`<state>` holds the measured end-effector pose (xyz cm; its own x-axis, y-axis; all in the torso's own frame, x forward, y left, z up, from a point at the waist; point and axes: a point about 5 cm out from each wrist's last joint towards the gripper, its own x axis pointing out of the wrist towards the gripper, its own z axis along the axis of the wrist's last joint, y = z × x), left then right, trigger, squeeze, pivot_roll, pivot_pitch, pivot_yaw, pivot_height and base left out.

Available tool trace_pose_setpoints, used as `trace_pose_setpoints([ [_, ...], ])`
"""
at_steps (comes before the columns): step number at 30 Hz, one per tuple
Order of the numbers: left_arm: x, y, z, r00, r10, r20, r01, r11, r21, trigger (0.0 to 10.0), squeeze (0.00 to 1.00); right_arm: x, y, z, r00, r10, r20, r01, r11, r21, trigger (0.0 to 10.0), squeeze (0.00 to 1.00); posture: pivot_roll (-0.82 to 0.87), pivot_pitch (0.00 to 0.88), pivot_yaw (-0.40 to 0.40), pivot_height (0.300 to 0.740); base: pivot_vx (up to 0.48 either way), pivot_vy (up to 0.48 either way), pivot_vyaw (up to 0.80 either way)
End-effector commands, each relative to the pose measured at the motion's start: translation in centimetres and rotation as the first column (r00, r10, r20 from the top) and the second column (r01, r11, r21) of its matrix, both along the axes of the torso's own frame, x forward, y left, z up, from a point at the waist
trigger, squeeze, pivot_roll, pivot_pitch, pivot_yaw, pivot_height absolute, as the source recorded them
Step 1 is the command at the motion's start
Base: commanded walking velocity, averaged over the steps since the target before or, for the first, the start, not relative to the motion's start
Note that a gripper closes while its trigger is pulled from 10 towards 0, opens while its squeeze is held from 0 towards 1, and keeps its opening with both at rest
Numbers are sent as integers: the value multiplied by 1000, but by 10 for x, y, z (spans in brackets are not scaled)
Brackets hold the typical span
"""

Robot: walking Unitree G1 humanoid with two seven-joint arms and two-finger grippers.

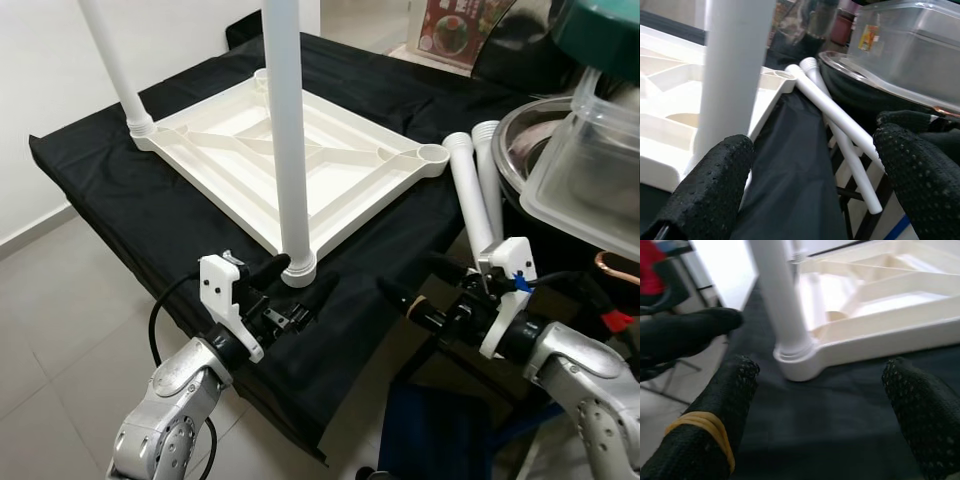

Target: Building children table

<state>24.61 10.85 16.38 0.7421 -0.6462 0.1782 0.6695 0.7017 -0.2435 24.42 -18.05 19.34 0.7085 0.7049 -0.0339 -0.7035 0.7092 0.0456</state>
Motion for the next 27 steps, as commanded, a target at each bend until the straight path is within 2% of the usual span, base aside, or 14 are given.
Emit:
trace_pose_setpoints([
  [1,-3,2,-2,1000,-19,-11,19,1000,5,10000,0,-3,2,0,1000,27,-7,-27,999,-18,10000,0,-110,156,26,740,0,0,0],
  [2,-3,2,-2,1000,-19,-11,19,1000,5,10000,0,-3,2,0,1000,27,-7,-27,999,-18,10000,0,-110,156,26,740,0,0,0],
  [4,-4,1,-2,999,-47,-11,47,999,13,10000,0,3,-8,-3,999,-47,19,49,991,-123,10000,0,-112,157,26,740,0,0,0],
  [5,-4,1,-2,999,-47,-11,47,999,13,10000,0,3,-8,-3,999,-47,19,49,991,-123,10000,0,-112,157,26,740,0,0,0],
  [8,-6,0,-2,997,-80,-5,80,996,26,10000,0,14,-25,-5,980,-184,77,198,949,-244,10000,0,-114,159,23,740,0,0,0],
  [10,-6,-1,-2,995,-95,-4,95,995,35,10000,0,15,-28,-4,976,-197,89,214,939,-268,10000,0,-115,159,24,740,0,0,0],
  [14,-7,-1,-1,993,-118,-1,118,992,50,10000,0,11,-26,-2,985,-146,93,168,939,-302,10000,0,-116,162,25,740,0,0,0],
  [16,-9,-1,-2,990,-141,-2,141,988,65,10000,0,-2,-23,-1,997,-46,57,61,954,-294,10000,0,-118,166,27,740,0,0,0],
  [17,-9,-1,-2,990,-141,-2,141,988,65,10000,0,-2,-23,-1,997,-46,57,61,954,-294,10000,0,-118,166,27,740,0,0,0],
  [20,-11,-3,-2,987,-163,-6,163,984,72,10000,0,-20,-34,-4,999,35,-42,-45,961,-273,10000,0,-121,172,31,740,0,0,0],
  [23,-12,-3,-2,986,-168,-8,169,983,69,10000,0,-28,-41,-8,995,56,-85,-78,955,-286,10000,0,-127,176,35,740,0,0,0],
  [26,-10,-5,-3,986,-164,-9,164,984,63,10000,0,-28,-47,-12,996,19,-86,-46,945,-324,10000,0,-129,177,35,740,0,0,0],
  [27,-8,-6,-2,989,-145,-3,145,988,53,10000,0,-25,-47,-14,998,-21,-64,-1,943,-333,10000,0,-134,176,35,740,0,0,0],
])
